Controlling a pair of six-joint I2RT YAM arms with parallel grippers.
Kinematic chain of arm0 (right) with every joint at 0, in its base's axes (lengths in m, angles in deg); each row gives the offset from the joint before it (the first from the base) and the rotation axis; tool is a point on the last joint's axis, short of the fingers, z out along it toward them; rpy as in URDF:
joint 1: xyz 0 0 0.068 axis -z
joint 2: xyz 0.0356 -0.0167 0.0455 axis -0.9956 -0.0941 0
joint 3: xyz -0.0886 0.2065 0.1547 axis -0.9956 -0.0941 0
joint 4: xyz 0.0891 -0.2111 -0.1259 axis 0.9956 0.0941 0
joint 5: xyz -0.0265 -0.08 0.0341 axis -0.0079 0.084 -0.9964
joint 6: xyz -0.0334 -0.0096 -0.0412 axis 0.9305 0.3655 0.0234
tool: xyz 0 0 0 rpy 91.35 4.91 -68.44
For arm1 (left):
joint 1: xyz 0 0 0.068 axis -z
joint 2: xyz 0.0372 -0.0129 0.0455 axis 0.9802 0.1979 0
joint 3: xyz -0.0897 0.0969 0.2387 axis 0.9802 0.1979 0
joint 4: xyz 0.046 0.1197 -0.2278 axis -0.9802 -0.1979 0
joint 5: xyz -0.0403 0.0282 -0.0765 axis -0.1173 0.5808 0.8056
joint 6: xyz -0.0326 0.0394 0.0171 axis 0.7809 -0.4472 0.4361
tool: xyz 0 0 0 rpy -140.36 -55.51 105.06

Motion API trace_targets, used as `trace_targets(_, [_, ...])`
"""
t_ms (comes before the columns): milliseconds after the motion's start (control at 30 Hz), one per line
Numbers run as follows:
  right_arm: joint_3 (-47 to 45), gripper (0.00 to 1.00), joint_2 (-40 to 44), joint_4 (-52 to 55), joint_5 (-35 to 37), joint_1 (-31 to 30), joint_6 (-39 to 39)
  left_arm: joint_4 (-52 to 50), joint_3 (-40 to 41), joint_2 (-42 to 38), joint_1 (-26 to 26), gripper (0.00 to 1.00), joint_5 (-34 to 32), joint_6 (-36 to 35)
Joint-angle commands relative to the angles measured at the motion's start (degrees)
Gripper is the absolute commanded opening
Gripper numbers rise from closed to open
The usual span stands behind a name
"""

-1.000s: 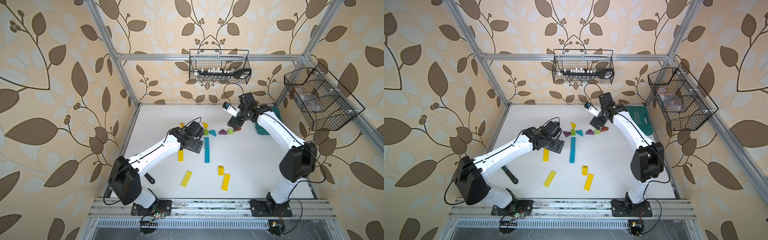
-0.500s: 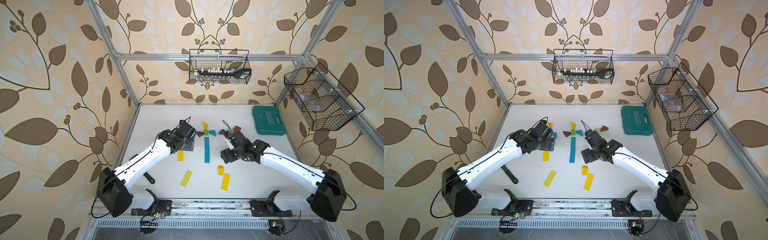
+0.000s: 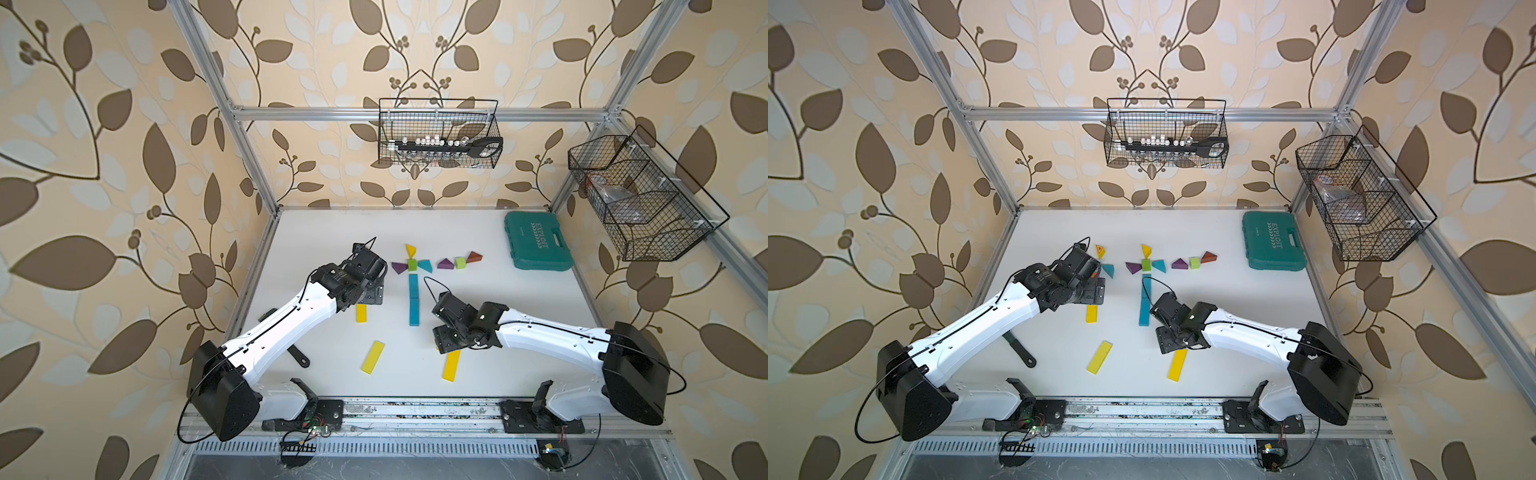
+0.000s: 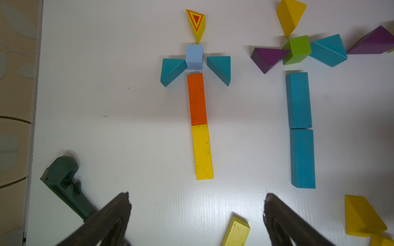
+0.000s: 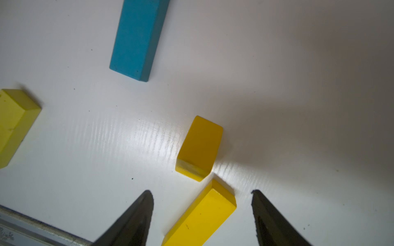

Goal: Assemble a small pinwheel with building blocks
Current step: Pick up the building block from the center of the board.

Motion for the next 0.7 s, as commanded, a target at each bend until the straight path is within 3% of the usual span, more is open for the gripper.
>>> trace_targets(0, [0.1, 0.71, -2.9, -3.2, -2.0, -0.4, -1.6, 0.3, -0.1, -1.4, -0.4, 0.99, 0.7, 1.2])
trace_targets(200, [1.6, 0.59, -7.7, -4.9, -1.0, -0.4, -1.1, -0.4, -0.6, -0.6, -0.4, 0.99, 0.9, 1.6])
trace_targets(433, [2.9, 0.31, -10.4, -5.0, 0.1, 0.5, 1.0, 1.5, -0.3, -0.8, -0.4, 0.99, 4.4, 0.8])
trace_targets(567, [2.2, 0.14, -9.0, -8.4, -4.8, 3.4, 4.0, 6.1, 0.6, -1.1, 0.1, 0.99, 9.6, -1.8])
trace_targets(667, [-0.5, 0.09, -5.3, -14.8, -15.5, 8.5, 6.5, 9.2, -0.1, -0.2, 1.9, 0.99, 13.3, -6.0])
